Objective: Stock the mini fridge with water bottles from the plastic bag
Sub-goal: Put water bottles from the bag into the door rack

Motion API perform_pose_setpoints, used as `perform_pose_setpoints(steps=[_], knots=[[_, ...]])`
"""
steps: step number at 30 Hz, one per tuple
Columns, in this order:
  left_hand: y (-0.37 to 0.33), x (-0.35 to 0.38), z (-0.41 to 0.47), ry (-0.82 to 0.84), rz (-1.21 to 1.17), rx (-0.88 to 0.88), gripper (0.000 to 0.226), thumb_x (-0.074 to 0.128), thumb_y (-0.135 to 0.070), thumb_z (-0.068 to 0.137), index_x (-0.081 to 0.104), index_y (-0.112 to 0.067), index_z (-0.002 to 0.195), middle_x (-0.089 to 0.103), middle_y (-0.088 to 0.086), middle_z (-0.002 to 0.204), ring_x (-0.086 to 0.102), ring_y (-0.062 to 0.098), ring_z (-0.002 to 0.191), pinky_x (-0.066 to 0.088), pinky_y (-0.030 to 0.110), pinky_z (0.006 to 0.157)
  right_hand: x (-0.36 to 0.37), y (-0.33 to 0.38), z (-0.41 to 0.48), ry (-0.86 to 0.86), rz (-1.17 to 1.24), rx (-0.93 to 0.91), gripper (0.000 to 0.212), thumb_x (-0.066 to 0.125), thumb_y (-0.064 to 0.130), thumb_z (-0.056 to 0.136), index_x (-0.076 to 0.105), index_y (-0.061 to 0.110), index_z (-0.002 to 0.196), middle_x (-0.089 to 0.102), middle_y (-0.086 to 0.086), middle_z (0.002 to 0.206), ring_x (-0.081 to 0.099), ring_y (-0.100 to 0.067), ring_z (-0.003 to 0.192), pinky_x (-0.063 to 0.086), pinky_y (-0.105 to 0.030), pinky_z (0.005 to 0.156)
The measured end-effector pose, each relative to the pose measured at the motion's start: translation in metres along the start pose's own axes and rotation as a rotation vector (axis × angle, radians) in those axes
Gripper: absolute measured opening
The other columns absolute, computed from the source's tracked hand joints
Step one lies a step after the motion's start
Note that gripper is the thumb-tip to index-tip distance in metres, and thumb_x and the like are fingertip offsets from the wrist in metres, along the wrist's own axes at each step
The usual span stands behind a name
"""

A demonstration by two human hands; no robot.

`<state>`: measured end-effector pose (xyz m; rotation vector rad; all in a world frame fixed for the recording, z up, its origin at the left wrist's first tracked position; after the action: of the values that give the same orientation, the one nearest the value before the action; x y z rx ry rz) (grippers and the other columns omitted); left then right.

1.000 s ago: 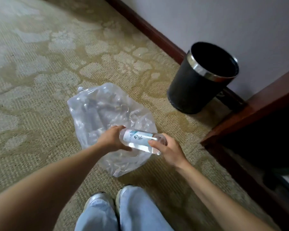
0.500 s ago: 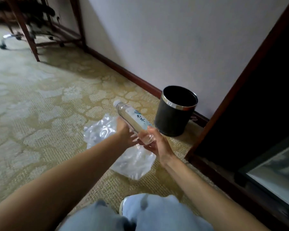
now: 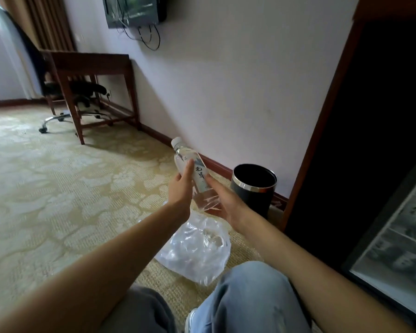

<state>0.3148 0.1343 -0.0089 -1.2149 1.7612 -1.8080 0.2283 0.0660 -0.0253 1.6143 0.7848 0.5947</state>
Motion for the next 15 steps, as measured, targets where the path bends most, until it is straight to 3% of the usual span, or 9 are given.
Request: perform_pose_setpoints(steps=[4, 10, 15], knots=[[-0.01, 0.013, -0.02, 0.132, 0.123, 0.139, 0.042, 0.055, -0.042, 0.091, 0.059, -0.01, 0.119, 0.071, 0.008, 0.098, 0.072, 0.015, 0.077, 0.056, 0.023, 0.057, 0.003, 0.033, -0.008, -0.073, 0.042, 0.011, 0.047, 0.041, 0.062, 0.092, 0.065, 0.023, 0.097, 0.071, -0.008, 0.104, 0.067, -0.028, 0.094, 0.054, -0.041, 0.088], [0.002, 0.015, -0.028, 0.209, 0.096, 0.083, 0.021, 0.055, -0.041, 0.091, 0.061, -0.025, 0.103, 0.072, 0.0, 0.088, 0.073, 0.015, 0.075, 0.058, 0.03, 0.059, 0.005, 0.023, -0.015, -0.161, 0.06, 0.03, 0.053, 0.04, 0.059, 0.094, 0.06, 0.016, 0.117, 0.068, -0.009, 0.109, 0.064, -0.028, 0.103, 0.049, -0.048, 0.097], [0.014, 0.015, -0.023, 0.247, 0.108, 0.023, 0.036, 0.054, -0.042, 0.092, 0.06, -0.014, 0.114, 0.072, 0.006, 0.088, 0.072, 0.02, 0.074, 0.057, 0.029, 0.056, -0.011, 0.013, -0.017, -0.109, 0.053, 0.107, 0.036, 0.044, 0.054, 0.094, 0.062, 0.023, 0.092, 0.068, -0.012, 0.113, 0.065, -0.029, 0.105, 0.048, -0.048, 0.099]])
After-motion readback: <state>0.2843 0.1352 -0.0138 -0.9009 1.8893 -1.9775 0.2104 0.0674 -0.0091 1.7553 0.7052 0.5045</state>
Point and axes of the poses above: each hand's wrist, its own z-axis towards the middle knuckle, its own x-axis out of the palm, y = z × x, the point moved 2 cm from there along z, towards the middle knuckle
